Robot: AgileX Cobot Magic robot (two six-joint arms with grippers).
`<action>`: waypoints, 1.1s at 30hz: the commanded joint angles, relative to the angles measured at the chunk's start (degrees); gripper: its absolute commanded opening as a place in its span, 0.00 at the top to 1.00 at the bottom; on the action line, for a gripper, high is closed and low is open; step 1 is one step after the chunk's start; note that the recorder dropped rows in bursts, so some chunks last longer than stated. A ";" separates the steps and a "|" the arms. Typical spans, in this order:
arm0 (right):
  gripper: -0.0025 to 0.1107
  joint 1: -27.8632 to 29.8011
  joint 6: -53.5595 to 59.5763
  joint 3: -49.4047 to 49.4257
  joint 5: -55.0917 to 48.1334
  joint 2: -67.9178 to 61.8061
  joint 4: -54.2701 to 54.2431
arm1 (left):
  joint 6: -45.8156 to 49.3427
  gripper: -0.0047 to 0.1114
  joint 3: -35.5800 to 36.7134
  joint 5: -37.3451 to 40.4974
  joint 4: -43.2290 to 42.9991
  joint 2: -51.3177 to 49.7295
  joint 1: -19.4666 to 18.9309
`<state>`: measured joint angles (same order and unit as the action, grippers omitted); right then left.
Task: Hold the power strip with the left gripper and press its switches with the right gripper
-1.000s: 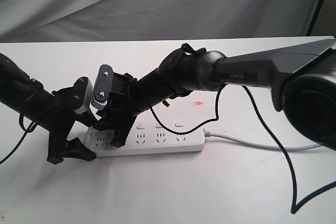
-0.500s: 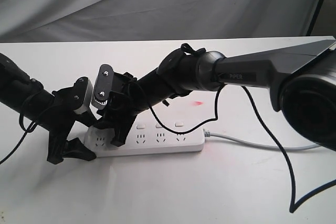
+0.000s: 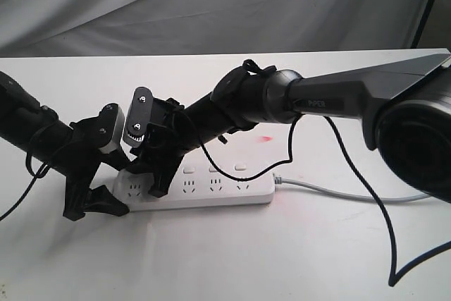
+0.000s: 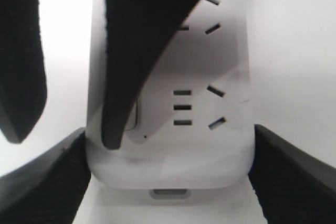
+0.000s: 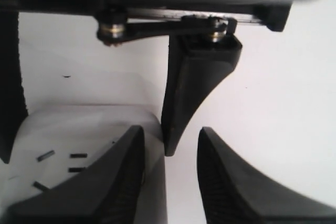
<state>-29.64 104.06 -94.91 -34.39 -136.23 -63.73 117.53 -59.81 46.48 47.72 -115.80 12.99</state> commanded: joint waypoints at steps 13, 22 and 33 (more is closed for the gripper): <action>0.68 1.70 -3.05 -4.89 -7.83 1.48 2.44 | -0.53 0.34 -0.17 -0.23 -0.33 0.18 0.31; 0.68 4.77 -7.05 -4.89 -12.18 4.45 7.28 | -0.53 0.34 -0.17 -0.23 -0.33 0.18 0.31; 0.68 5.75 -9.24 -4.89 -14.54 4.52 10.57 | -0.53 0.34 -0.17 -0.23 -0.33 0.18 0.31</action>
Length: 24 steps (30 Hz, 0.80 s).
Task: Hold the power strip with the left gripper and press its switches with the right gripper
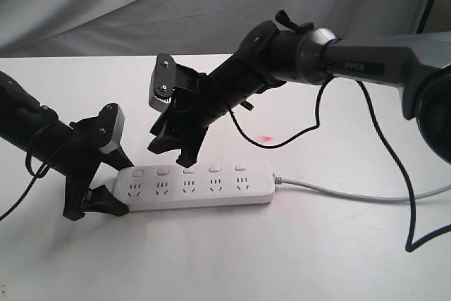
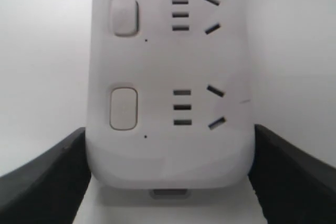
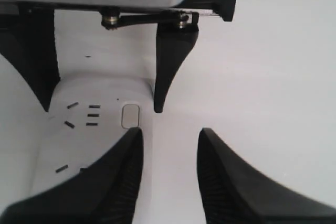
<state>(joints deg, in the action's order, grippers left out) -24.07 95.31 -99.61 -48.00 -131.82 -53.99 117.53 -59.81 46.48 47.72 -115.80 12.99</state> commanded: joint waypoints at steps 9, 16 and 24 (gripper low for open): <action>0.68 0.08 -0.75 -0.19 -0.06 -1.89 1.09 | -0.53 0.34 -0.17 -0.23 -0.33 0.18 0.31; 0.68 0.08 1.11 3.19 2.35 -2.01 0.27 | -0.53 0.34 -0.17 -0.23 -0.33 0.18 0.31; 0.68 -0.55 1.66 3.19 2.73 -2.51 0.10 | -0.53 0.34 -0.17 -0.23 -0.33 0.18 0.31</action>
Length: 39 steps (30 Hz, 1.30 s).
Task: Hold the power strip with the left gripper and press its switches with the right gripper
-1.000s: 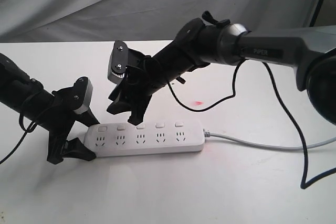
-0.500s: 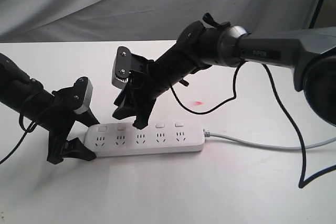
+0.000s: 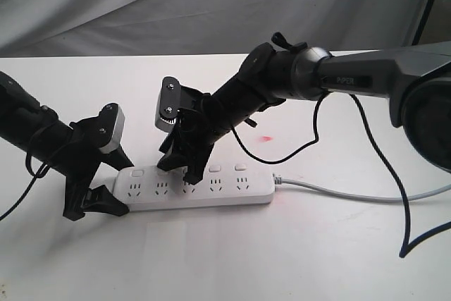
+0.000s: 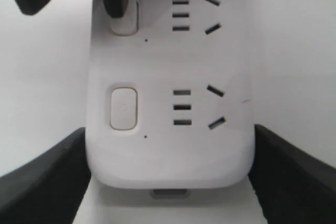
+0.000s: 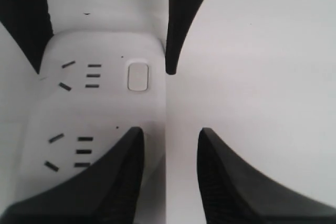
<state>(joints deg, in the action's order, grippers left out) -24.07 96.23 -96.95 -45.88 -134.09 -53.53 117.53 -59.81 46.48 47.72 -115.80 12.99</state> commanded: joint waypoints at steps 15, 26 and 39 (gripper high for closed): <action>0.68 -0.83 1.01 0.53 1.90 -0.24 1.74 | -0.53 0.34 -0.17 -0.23 -0.33 0.18 0.31; 0.68 -1.10 1.01 1.37 1.89 -0.27 2.50 | -0.53 0.34 -0.17 -0.23 -0.33 0.18 0.31; 0.68 -1.65 1.56 2.89 3.67 -0.27 2.87 | -0.53 0.34 -0.17 -0.23 -0.33 0.18 0.31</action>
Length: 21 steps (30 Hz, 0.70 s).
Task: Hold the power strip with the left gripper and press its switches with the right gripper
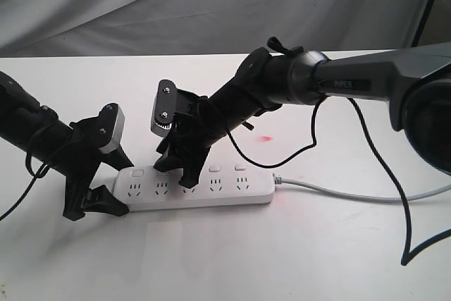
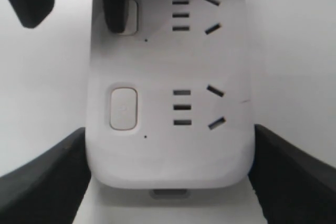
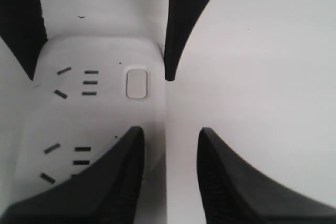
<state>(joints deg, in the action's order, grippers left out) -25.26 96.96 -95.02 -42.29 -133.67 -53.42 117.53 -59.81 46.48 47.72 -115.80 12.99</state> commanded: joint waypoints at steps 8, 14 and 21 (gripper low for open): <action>0.68 -0.46 0.71 0.96 0.08 -0.80 3.53 | -0.53 0.34 -0.17 -0.23 -0.33 0.18 0.31; 0.68 -0.56 0.71 0.96 -0.55 -2.57 3.96 | -0.53 0.34 -0.17 -0.23 -0.33 0.18 0.31; 0.68 -0.42 0.71 1.95 -0.39 -2.71 4.06 | -0.53 0.34 -0.17 -0.23 -0.33 0.18 0.31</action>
<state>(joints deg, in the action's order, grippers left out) -25.49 97.01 -94.88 -42.52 -134.25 -53.96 117.53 -59.81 46.48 47.72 -115.80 12.99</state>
